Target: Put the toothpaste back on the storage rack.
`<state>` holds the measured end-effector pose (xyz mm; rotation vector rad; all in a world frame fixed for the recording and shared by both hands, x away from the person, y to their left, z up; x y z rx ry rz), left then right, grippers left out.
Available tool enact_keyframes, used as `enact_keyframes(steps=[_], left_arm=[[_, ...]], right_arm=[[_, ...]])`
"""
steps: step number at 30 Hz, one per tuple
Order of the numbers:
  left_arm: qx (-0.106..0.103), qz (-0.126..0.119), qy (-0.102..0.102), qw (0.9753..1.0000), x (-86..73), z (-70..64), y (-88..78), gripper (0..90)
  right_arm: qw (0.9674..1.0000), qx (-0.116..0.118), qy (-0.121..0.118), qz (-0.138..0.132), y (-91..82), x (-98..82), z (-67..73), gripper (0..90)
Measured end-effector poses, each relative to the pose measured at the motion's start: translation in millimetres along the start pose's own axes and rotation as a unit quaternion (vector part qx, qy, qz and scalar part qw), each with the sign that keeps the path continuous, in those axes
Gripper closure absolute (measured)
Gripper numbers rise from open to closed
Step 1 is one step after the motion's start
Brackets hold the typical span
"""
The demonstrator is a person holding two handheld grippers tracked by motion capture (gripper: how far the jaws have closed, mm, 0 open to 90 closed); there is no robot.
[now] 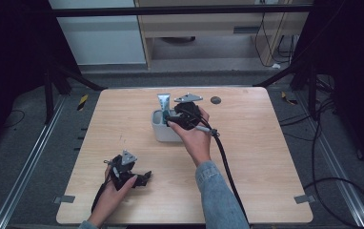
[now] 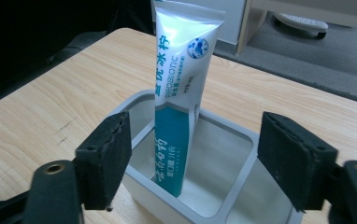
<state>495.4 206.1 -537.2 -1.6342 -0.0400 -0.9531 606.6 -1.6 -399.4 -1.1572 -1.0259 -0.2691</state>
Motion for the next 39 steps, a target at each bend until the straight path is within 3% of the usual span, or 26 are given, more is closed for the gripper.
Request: enact_keyframes(steps=[5, 10, 16, 26, 39], left_arm=[[0.000, 0.000, 0.000, 1.0000, 0.0, 0.1, 0.0, 0.0], [-0.001, -0.001, -0.001, 1.0000, -0.2, -0.6, -0.1, 0.0], [-0.001, -0.001, 0.000, 1.0000, -0.2, -0.6, -0.1, 0.0], [-0.001, 0.000, 0.001, 1.0000, -0.3, -0.4, -0.3, 0.0], [-0.001, 0.000, 0.001, 1.0000, -0.5, -0.8, -0.3, 0.0]], right_arm=[[0.9999, 0.006, -0.009, 0.010, -1.4, -2.7, -1.9, 18.0], [0.9994, -0.013, -0.013, 0.028, -2.6, -4.7, -3.5, 14.7], [0.9992, -0.009, -0.017, 0.037, -7.7, -6.7, -3.8, 11.7], [0.9991, -0.010, -0.022, 0.036, -20.3, -20.2, -9.6, 9.5], [0.9993, -0.019, -0.008, 0.033, -31.8, -38.0, -24.4, 8.9]])
Point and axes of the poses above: each handheld gripper's, and its own axes: y roughly forward along the jaws, x roughly out of its top, z roughly to its left, the point moved 4 cm from there along y, roughly forward along the jaws, and after that the axes turned 9 degrees about z, right-handed, at the moved point
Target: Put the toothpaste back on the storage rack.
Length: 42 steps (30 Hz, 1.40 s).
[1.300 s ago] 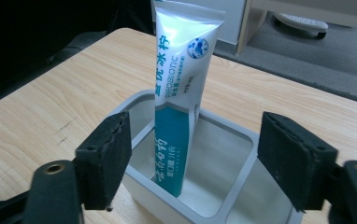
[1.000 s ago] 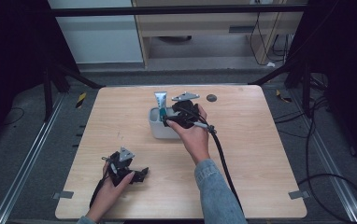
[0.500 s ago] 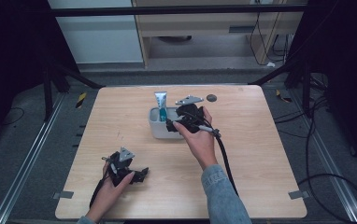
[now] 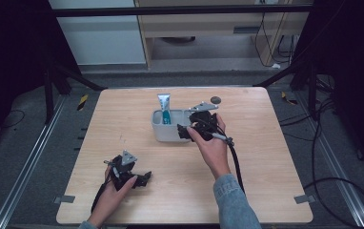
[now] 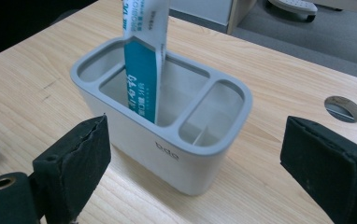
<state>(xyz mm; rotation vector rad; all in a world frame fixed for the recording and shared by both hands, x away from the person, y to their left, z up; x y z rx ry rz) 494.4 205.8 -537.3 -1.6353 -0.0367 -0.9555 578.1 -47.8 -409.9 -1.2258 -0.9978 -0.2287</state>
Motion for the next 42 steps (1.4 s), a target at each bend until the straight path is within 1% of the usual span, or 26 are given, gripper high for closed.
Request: enact_keyframes(steps=[10, 13, 17, 22, 28, 31, 32, 36, 38, 42], left_arm=[[0.000, 0.000, 0.000, 1.0000, 0.0, 0.0, 0.0, 0.0], [0.000, 0.000, 0.000, 1.0000, 0.0, 0.0, 0.0, 0.0], [0.000, 0.000, 0.000, 1.0000, 0.0, 0.0, 0.0, 0.0], [0.000, 0.000, 0.000, 1.0000, 0.0, 0.0, 0.0, 0.0], [0.000, 0.000, 0.000, 1.0000, 0.0, 0.0, 0.0, 0.0], [0.000, 0.000, 0.000, 1.0000, 0.0, 0.0, 0.0, 0.0], [0.000, 0.000, 0.000, 1.0000, 0.0, 0.0, 0.0, 0.0], [0.000, 0.000, 0.000, 1.0000, 0.0, 0.0, 0.0, 0.0], [0.000, 0.000, 0.000, 1.0000, 0.0, 0.0, 0.0, 0.0], [0.000, 0.000, 0.000, 1.0000, 0.0, 0.0, 0.0, 0.0]], right_arm=[[0.9999, -0.010, 0.010, -0.001, -10.6, -12.8, -14.0, 8.5], [0.9999, -0.004, 0.016, -0.003, -12.1, -17.7, -16.3, 8.7], [0.9999, -0.011, 0.011, 0.008, -12.1, -24.8, -19.0, 9.4], [0.9998, -0.017, 0.013, 0.003, -13.8, -34.5, -26.8, 11.4], [0.9998, -0.020, 0.009, 0.005, -15.6, -48.2, -34.2, 10.7], [0.9996, -0.025, 0.004, 0.008, -17.3, -55.0, -39.7, 10.5], [0.9996, -0.027, 0.007, 0.008, -18.1, -57.3, -41.6, 10.5], [0.9994, -0.034, 0.006, -0.001, -20.0, -66.7, -51.6, 11.1], [0.9990, -0.045, 0.007, 0.000, -19.9, -71.7, -57.4, 12.4], [0.9983, -0.057, 0.009, 0.002, -18.2, -82.1, -67.9, 13.2]])
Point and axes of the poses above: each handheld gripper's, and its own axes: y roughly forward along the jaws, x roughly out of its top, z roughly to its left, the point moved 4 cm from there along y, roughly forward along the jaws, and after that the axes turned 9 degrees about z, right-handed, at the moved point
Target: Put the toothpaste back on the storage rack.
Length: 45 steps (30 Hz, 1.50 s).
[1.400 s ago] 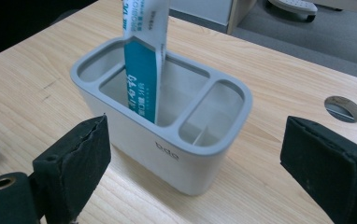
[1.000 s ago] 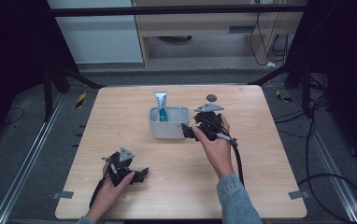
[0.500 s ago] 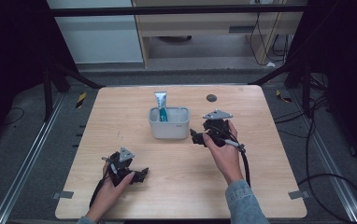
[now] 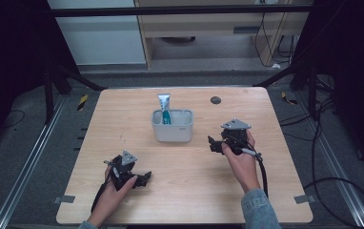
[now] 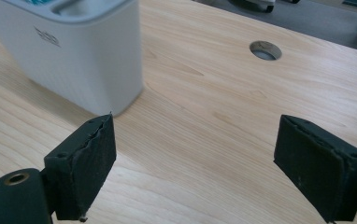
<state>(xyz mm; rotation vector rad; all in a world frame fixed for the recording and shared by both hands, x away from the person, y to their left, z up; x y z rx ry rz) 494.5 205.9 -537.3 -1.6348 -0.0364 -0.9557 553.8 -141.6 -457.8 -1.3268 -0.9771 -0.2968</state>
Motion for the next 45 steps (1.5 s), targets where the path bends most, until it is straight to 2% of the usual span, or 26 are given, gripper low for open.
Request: enact_keyframes(steps=[8, 15, 20, 25, 28, 35, 41, 45], left_arm=[[0.000, 0.000, 0.000, 1.0000, 0.0, 0.0, 0.0, 0.0], [0.000, 0.000, 0.000, 1.0000, 0.0, -0.1, 0.0, 0.0], [0.000, 0.000, 0.000, 1.0000, 0.0, 0.0, 0.0, 0.0], [0.000, 0.000, 0.000, 1.0000, 0.0, 0.0, 0.0, 0.0], [0.000, 0.000, 0.000, 1.0000, 0.0, 0.0, 0.0, 0.0], [0.000, 0.000, 0.000, 1.0000, 0.0, 0.0, 0.0, 0.0], [0.000, 0.000, 0.000, 1.0000, 0.0, 0.0, 0.0, 0.0], [0.000, 0.000, 0.000, 1.0000, 0.0, 0.0, 0.0, 0.0]], right_arm=[[0.9997, -0.014, 0.008, 0.018, 8.2, -23.1, -18.0, 14.7], [0.9986, -0.023, 0.031, 0.036, 15.0, -46.6, -34.2, 14.5], [0.9978, -0.029, 0.038, 0.046, 17.5, -61.3, -43.9, 14.4], [0.9959, -0.040, 0.060, 0.055, 18.8, -75.1, -57.0, 14.3], [0.9948, -0.046, 0.075, 0.051, 18.5, -81.7, -64.8, 14.5], [0.9931, -0.053, 0.090, 0.054, 19.3, -90.1, -72.9, 14.1], [0.9924, -0.051, 0.099, 0.052, 22.5, -90.2, -73.2, 14.4], [0.9918, -0.048, 0.102, 0.060, 24.8, -90.3, -73.1, 13.3]])
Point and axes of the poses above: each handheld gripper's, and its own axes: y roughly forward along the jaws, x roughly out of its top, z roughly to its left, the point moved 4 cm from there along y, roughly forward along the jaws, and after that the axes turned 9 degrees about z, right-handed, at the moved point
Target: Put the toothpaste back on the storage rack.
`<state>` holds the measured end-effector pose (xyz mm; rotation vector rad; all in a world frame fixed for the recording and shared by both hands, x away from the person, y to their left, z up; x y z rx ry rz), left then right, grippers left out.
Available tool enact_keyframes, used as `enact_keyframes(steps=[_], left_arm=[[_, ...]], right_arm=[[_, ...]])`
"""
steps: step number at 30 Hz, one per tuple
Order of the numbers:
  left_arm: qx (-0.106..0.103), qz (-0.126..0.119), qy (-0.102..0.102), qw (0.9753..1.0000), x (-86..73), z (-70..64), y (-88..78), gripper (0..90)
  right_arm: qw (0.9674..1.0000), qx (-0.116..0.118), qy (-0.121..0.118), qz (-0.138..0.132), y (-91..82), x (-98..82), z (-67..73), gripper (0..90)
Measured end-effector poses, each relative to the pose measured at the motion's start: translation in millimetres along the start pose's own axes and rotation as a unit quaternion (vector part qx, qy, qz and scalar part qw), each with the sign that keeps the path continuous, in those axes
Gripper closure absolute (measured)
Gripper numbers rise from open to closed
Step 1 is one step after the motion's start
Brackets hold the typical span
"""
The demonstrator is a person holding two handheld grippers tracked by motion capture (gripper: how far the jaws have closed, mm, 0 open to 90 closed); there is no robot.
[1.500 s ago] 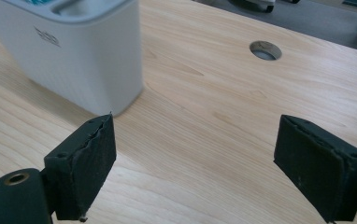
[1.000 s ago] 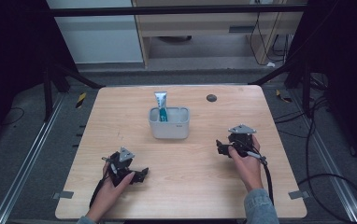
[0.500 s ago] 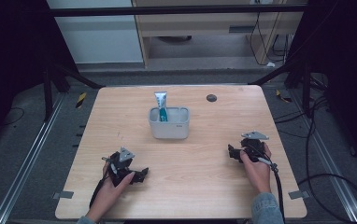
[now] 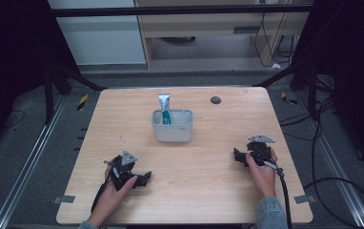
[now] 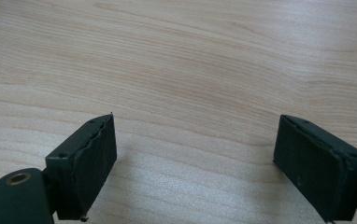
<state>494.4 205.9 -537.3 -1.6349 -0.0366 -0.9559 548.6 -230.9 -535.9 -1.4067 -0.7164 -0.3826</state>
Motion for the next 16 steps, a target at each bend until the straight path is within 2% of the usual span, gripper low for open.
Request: enact_keyframes(steps=[9, 16], left_arm=[[0.000, 0.001, 0.002, 1.0000, -0.2, 0.1, -0.2, 0.0], [-0.001, 0.001, 0.002, 1.0000, -0.2, 0.0, -0.3, 0.0]], right_arm=[[0.9999, -0.005, -0.001, 0.016, 2.2, -0.5, 1.8, 10.3], [0.9993, -0.017, 0.018, 0.029, 3.4, -1.5, 8.6, 1.4]])
Point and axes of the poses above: each handheld gripper's, and its own axes: y roughly forward along the jaws, x roughly out of its top, z roughly to its left, the point moved 4 cm from there along y, roughly forward along the jaws, and after that the axes turned 9 degrees about z, right-handed, at the moved point
